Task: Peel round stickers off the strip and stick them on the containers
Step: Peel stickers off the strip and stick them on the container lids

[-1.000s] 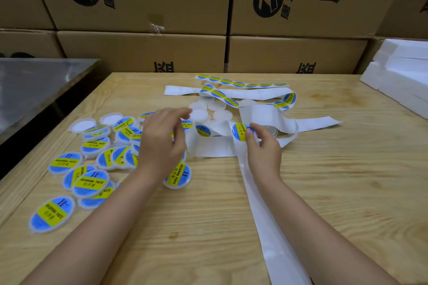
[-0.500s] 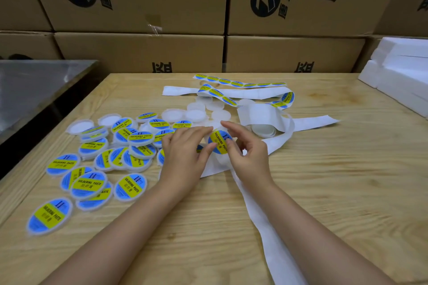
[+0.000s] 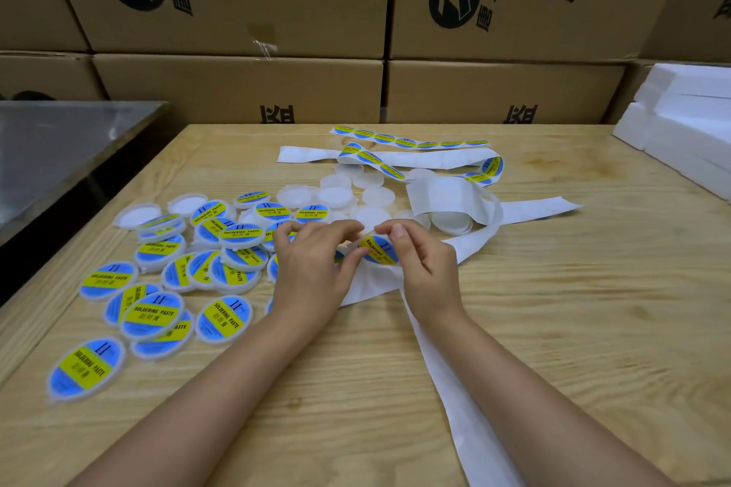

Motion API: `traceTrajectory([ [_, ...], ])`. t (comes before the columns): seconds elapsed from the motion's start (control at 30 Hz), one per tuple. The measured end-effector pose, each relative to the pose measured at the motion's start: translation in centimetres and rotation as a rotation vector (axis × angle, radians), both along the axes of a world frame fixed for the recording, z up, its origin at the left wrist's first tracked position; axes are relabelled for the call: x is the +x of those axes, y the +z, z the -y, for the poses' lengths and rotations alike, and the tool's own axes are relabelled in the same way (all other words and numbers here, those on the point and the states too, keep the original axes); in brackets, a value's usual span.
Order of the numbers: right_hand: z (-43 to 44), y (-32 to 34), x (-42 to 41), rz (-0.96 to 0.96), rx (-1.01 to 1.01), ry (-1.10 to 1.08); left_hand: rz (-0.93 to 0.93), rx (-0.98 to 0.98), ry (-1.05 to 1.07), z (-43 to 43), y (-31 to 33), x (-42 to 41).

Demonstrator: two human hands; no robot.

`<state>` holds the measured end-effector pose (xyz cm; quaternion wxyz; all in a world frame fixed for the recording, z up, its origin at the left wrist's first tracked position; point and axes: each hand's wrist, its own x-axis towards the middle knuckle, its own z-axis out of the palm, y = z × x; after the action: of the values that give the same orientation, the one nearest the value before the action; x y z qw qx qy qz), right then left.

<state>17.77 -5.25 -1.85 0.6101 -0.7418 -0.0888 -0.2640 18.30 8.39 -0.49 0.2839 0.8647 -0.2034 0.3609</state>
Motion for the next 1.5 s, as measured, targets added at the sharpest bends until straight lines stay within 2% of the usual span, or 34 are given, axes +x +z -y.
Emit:
traceTrajectory([
  [0.2, -0.1, 0.0, 0.0, 0.000, -0.040, -0.016, 0.072, 0.044, -0.001, -0.1, -0.2, 0.1],
  [0.53, 0.2, 0.1, 0.2, -0.019, 0.000, -0.124, 0.067, 0.017, -0.111, 0.0, -0.5, 0.1],
  [0.73, 1.3, 0.2, 0.9, -0.122, 0.247, -0.250, -0.063, -0.259, -0.289, -0.1, -0.3, -0.6],
  [0.8, 1.6, 0.2, 1.3, -0.175, 0.276, -0.322, -0.093, -0.355, -0.326, -0.1, -0.2, -0.8],
  [0.9, 2.1, -0.1, 1.6, -0.273, 0.157, -0.405, -0.169, -0.533, -0.369, -0.1, 0.1, -0.9],
  [1.0, 2.0, -0.7, 1.7, -0.296, -0.275, -0.478, -0.368, -0.856, -0.476, 0.5, 0.5, -0.9],
  [1.07, 1.3, -0.5, 1.4, -0.151, -0.458, -0.519, -0.505, -1.003, -0.535, 0.7, 0.6, -0.7],
  [1.13, 0.5, -0.3, 1.1, 0.059, -0.494, -0.474, -0.594, -1.072, -0.557, 0.6, 0.4, -0.3],
  [1.2, 0.0, -0.2, 0.7, 0.139, -0.371, -0.292, -0.657, -1.168, -0.549, 0.4, 0.4, 0.0],
  [1.3, -0.3, 0.1, 0.6, 0.017, -0.040, -0.047, -0.681, -1.260, -0.519, 0.0, 0.1, 0.6],
  [1.37, -0.2, 0.2, 0.7, -0.084, 0.106, 0.024, -0.674, -1.225, -0.503, -0.1, -0.1, 0.8],
  [1.5, 0.3, 0.0, 1.1, -0.122, 0.213, 0.084, -0.658, -1.195, -0.462, 0.1, -0.2, 1.1],
])
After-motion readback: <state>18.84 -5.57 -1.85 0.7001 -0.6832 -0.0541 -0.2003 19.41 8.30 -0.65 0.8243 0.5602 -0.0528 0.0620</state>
